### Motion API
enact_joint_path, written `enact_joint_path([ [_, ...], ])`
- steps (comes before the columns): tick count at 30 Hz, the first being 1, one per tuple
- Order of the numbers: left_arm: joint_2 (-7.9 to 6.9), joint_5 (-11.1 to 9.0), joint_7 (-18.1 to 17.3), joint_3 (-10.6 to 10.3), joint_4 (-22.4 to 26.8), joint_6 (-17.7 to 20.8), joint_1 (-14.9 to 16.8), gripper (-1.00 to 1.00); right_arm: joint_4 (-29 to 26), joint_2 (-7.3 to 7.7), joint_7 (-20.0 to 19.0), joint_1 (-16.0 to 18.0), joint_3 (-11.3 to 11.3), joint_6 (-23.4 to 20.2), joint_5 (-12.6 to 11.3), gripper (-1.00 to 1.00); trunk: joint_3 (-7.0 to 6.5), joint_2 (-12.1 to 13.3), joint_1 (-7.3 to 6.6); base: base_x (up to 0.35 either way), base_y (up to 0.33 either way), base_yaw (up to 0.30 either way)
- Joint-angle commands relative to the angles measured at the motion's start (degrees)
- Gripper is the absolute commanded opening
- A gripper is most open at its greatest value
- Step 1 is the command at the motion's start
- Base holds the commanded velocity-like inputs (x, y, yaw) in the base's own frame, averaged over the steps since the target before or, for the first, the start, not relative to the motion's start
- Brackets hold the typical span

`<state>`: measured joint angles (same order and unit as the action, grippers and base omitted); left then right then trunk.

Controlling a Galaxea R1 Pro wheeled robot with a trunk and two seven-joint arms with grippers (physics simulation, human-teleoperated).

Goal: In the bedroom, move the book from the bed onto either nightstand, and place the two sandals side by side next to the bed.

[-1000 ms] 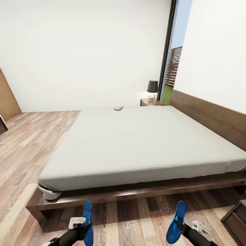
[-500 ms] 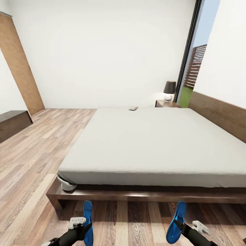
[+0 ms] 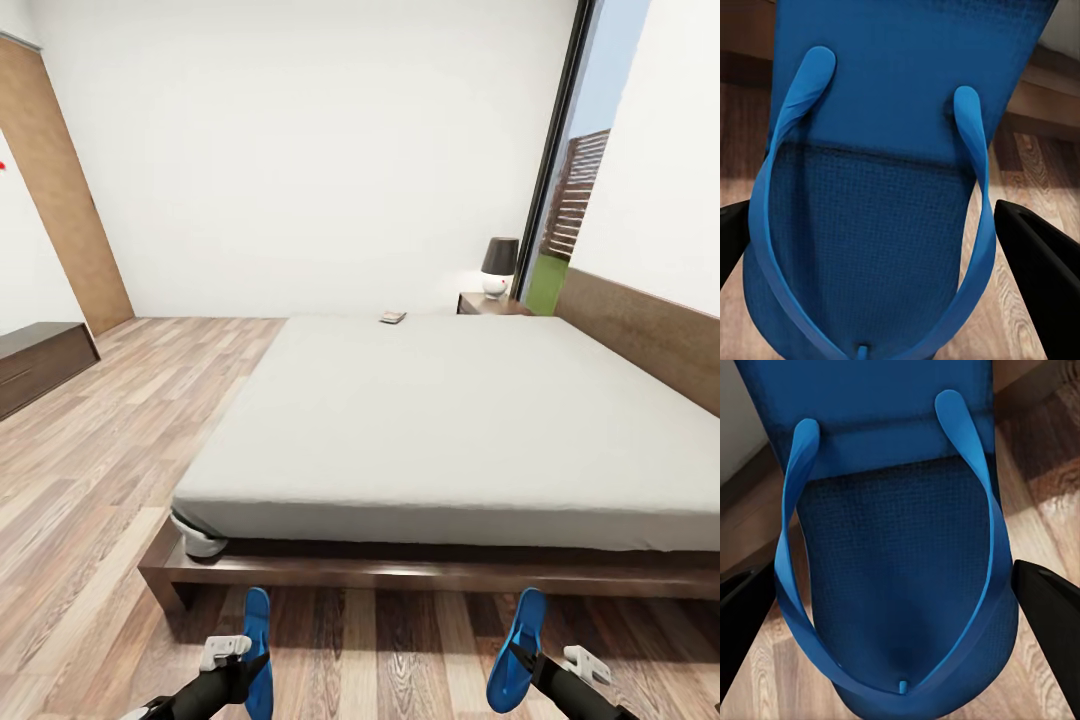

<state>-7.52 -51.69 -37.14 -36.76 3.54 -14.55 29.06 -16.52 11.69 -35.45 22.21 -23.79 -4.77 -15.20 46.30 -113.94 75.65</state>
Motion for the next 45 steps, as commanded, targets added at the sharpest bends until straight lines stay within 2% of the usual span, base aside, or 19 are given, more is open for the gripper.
enact_joint_path([
  [1,-0.01,-0.3,0.0,-0.5,0.0,-0.4,0.0,-1.0,0.0,0.0,-0.2,0.0,-0.2,-0.5,-0.5,-1.0,0.05,0.0,-0.01,0.0,0.0,0.0],
  [14,-0.04,-0.2,0.1,-0.5,0.0,-0.3,0.0,-1.0,-0.1,0.0,-0.2,0.0,-0.2,-0.6,-0.6,-1.0,0.05,0.0,-0.01,0.0,0.0,0.0],
  [16,-0.04,-0.1,1.2,-0.5,0.0,-0.4,0.0,-1.0,-0.1,0.13,-0.4,0.0,-0.2,-0.8,-0.6,-1.0,0.05,0.0,-0.01,0.0,0.0,0.0],
  [21,0.02,0.2,16.8,-0.4,0.5,0.2,0.1,-1.0,-0.1,0.49,-0.6,0.0,-0.2,-1.0,-0.7,-1.0,0.05,0.0,-0.01,0.0,0.0,0.0],
  [22,0.03,0.2,18.9,-0.3,0.6,1.1,0.2,-1.0,-0.1,0.51,-0.6,0.0,-0.2,-1.0,-0.7,-1.0,0.05,0.0,-0.01,0.0,0.0,0.0],
  [24,0.04,0.3,21.2,-0.4,0.7,4.5,0.5,-1.0,-0.1,0.52,-0.6,0.0,-0.2,-1.0,-0.7,-1.0,0.05,0.0,-0.01,0.0,0.0,0.0],
  [27,-0.03,0.3,22.5,-0.5,1.5,10.1,1.1,-1.0,-0.1,0.53,-0.6,0.0,-0.2,-1.1,-0.7,-1.0,0.05,0.0,-0.01,0.0,0.0,0.0],
  [30,-0.49,0.4,26.0,-3.1,3.5,16.2,2.9,-1.0,-0.1,0.53,-0.6,0.0,-0.2,-1.1,-0.7,-1.0,0.05,0.0,-0.01,0.0,0.0,0.0],
  [33,-0.57,0.4,32.0,-7.0,4.3,22.9,5.6,-1.0,-0.1,0.53,-0.6,0.0,-0.2,-1.1,-0.7,-1.0,0.05,0.0,-0.01,0.0,0.0,0.0],
  [37,-0.56,0.4,33.8,-8.0,4.9,33.5,9.6,-1.0,-0.1,0.53,-0.5,0.0,-0.2,-1.1,-0.7,-1.0,0.05,0.0,-0.01,0.0,0.0,0.0],
  [40,-0.65,0.3,34.1,-8.1,4.9,36.8,10.7,-1.0,-0.1,0.53,-0.5,0.0,-0.2,-1.1,-0.7,-1.0,0.05,0.0,-0.01,0.0,0.0,0.0],
  [45,-0.69,0.3,34.2,-8.2,4.9,39.2,12.5,-1.0,-0.1,0.48,-0.5,0.0,-0.2,-1.0,-0.7,-1.0,0.05,0.0,-0.01,0.0,0.0,0.0],
])
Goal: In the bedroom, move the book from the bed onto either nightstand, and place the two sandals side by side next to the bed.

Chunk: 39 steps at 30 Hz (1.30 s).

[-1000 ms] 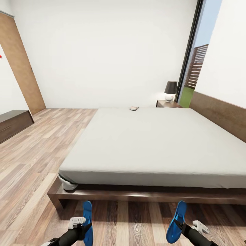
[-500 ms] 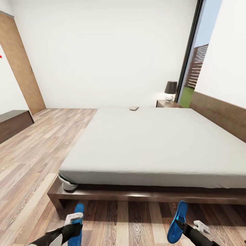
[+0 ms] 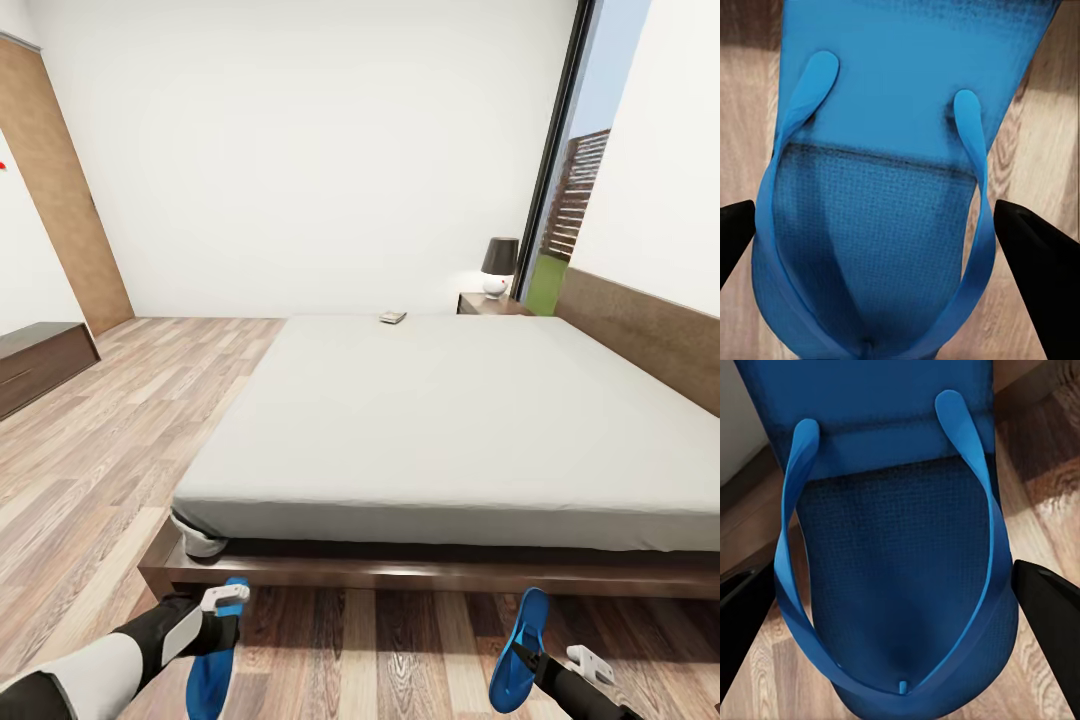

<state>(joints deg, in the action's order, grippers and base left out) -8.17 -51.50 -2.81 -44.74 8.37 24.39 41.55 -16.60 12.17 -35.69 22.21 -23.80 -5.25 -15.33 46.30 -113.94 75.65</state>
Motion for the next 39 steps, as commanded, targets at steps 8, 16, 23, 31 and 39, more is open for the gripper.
enact_joint_path([
  [8,0.07,0.1,-0.1,-0.2,0.1,0.6,0.4,-1.0,0.0,0.05,-0.3,0.0,-0.2,-0.6,-0.6,-1.0,0.05,0.0,-0.01,0.0,0.0,0.0],
  [16,0.08,0.1,-0.1,-0.2,0.2,0.7,0.4,-1.0,0.0,0.05,-0.3,0.0,-0.2,-0.6,-0.6,-1.0,1.31,-2.8,1.53,0.0,0.0,0.0],
  [23,0.08,0.1,-0.1,-0.2,0.2,0.7,0.4,-1.0,0.0,0.05,-0.3,0.0,-0.2,-0.6,-0.6,-1.0,2.57,-5.6,3.07,0.0,0.0,0.0],
  [31,0.1,0.1,-0.1,-0.2,0.2,0.7,0.4,-1.0,0.0,0.22,-0.9,0.0,-0.4,-0.9,-0.6,-1.0,4.0,-8.8,4.82,0.0,0.0,0.0],
  [39,0.05,0.1,-0.1,-0.2,0.9,0.6,0.4,-1.0,-8.0,1.95,-8.4,0.1,-0.7,-18.4,-0.7,-1.0,5.44,-12.1,6.58,0.0,0.0,0.0],
])
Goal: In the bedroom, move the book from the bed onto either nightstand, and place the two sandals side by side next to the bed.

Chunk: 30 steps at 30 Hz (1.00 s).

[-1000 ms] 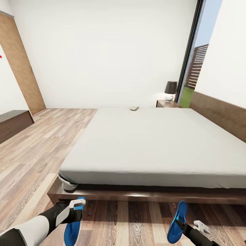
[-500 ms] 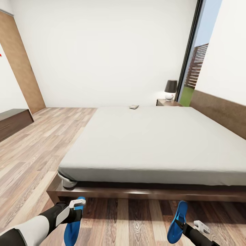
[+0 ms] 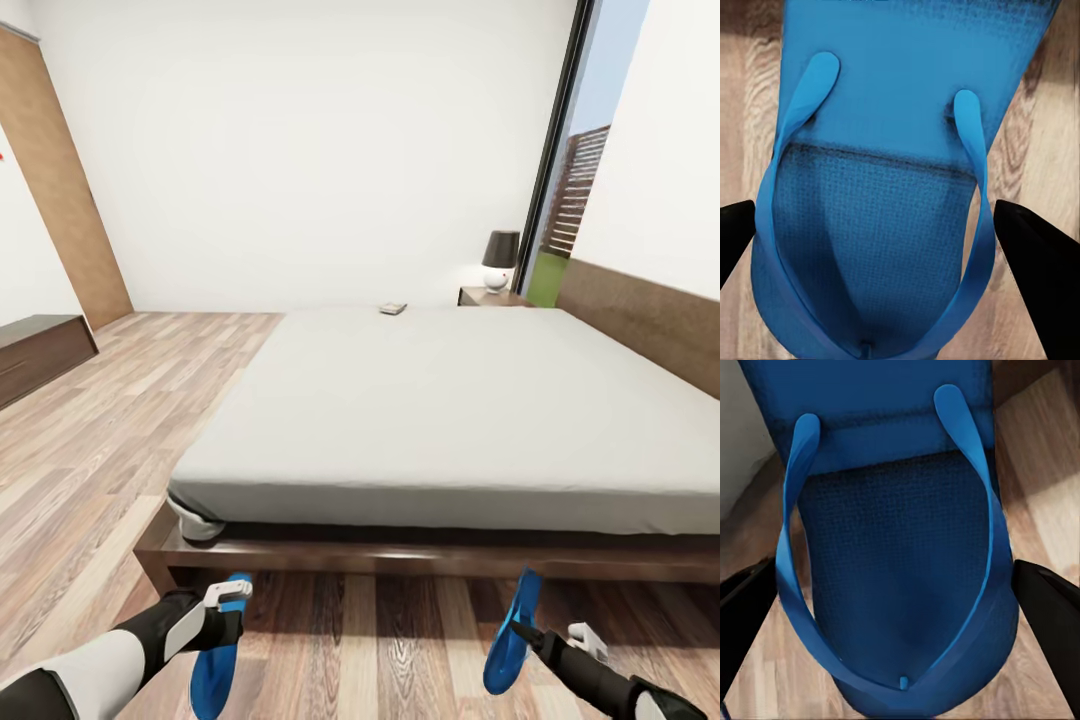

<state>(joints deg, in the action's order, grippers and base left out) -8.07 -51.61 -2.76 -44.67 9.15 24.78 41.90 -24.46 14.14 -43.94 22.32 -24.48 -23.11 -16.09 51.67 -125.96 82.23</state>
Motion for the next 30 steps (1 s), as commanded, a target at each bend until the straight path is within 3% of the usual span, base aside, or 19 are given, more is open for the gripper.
enact_joint_path([
  [1,-0.07,0.2,-0.1,-0.2,0.6,0.2,0.0,-1.0,-2.4,0.0,-0.2,0.0,0.0,-2.2,-0.2,-1.0,0.25,-0.4,0.22,0.0,0.0,0.0],
  [8,0.17,0.2,-0.1,-0.2,1.3,0.2,0.0,-1.0,-10.3,0.09,-0.3,0.0,-0.1,-17.5,-0.6,-1.0,1.5,-3.2,1.76,0.0,0.0,0.0],
  [10,0.3,0.2,-0.1,-0.2,1.4,0.2,0.0,-1.0,-10.9,0.04,-0.3,0.0,-0.1,-19.4,-0.6,-1.0,1.86,-4.0,2.2,0.0,0.0,0.0],
  [22,-0.08,0.1,0.2,-0.2,1.4,0.3,1.1,-1.0,-11.1,0.01,-0.3,0.0,-0.2,-20.3,-0.6,-1.0,4.02,-8.9,4.83,0.0,0.0,0.0],
  [26,-0.16,0.1,4.0,-0.2,1.3,0.3,3.5,-1.0,-11.2,0.07,-0.3,0.0,-0.3,-20.3,-0.6,-1.0,4.73,-10.5,5.71,0.0,0.0,0.0],
  [30,-0.13,0.1,6.8,-0.2,1.3,0.2,4.0,-1.0,-11.2,0.1,-0.3,0.0,-0.3,-20.3,-0.6,-1.0,5.27,-11.7,6.37,0.0,0.0,0.0],
])
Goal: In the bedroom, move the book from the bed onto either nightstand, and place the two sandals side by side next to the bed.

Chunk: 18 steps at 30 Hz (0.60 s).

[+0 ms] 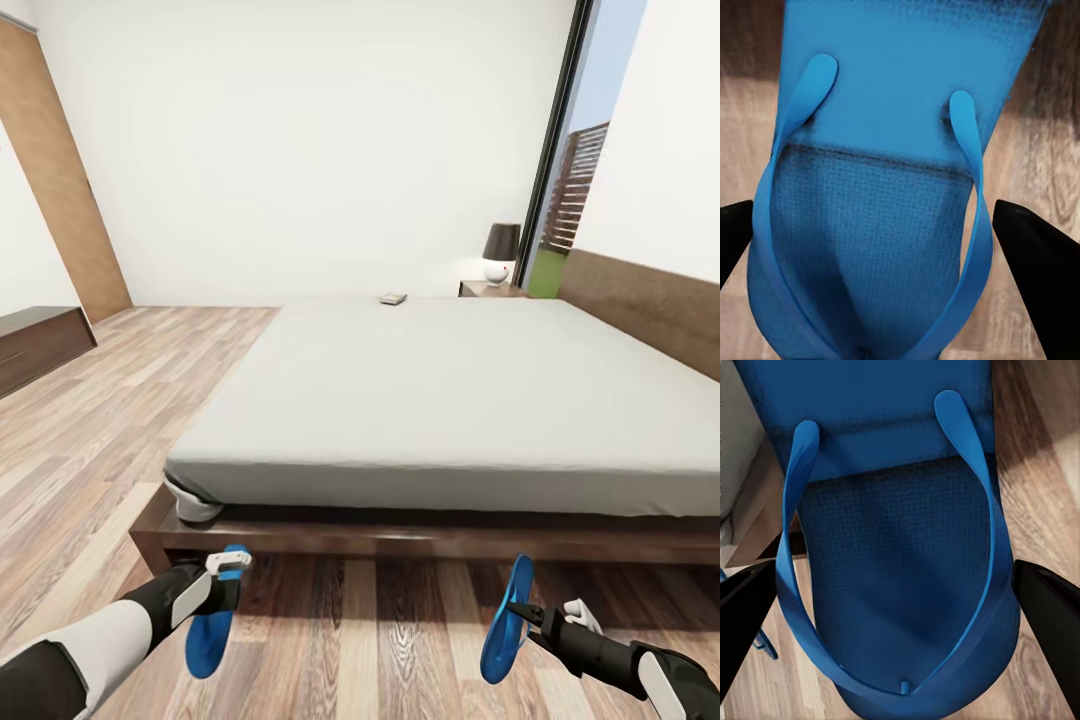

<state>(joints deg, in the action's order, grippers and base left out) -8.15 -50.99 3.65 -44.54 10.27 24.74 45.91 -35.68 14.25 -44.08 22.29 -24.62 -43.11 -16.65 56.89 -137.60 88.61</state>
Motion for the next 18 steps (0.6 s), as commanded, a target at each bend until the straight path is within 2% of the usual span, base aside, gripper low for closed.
enact_joint_path([
  [1,-0.13,-0.5,0.5,-0.4,0.2,0.2,0.0,-1.0,0.0,-0.01,-0.1,0.0,-0.2,-0.3,0.0,-1.0,0.05,0.0,-0.01,0.0,0.0,0.0],
  [8,-0.25,-0.5,1.4,-0.4,0.2,0.0,0.1,-1.0,0.0,0.03,-0.1,0.0,-0.2,-0.3,0.0,-1.0,0.05,0.0,-0.01,0.0,0.0,0.0],
  [18,-0.14,-0.5,1.8,-0.4,0.2,0.1,0.1,-1.0,0.0,0.36,-0.1,0.0,-0.2,-0.3,0.0,-1.0,1.85,-4.0,2.18,0.0,0.0,0.0],
])
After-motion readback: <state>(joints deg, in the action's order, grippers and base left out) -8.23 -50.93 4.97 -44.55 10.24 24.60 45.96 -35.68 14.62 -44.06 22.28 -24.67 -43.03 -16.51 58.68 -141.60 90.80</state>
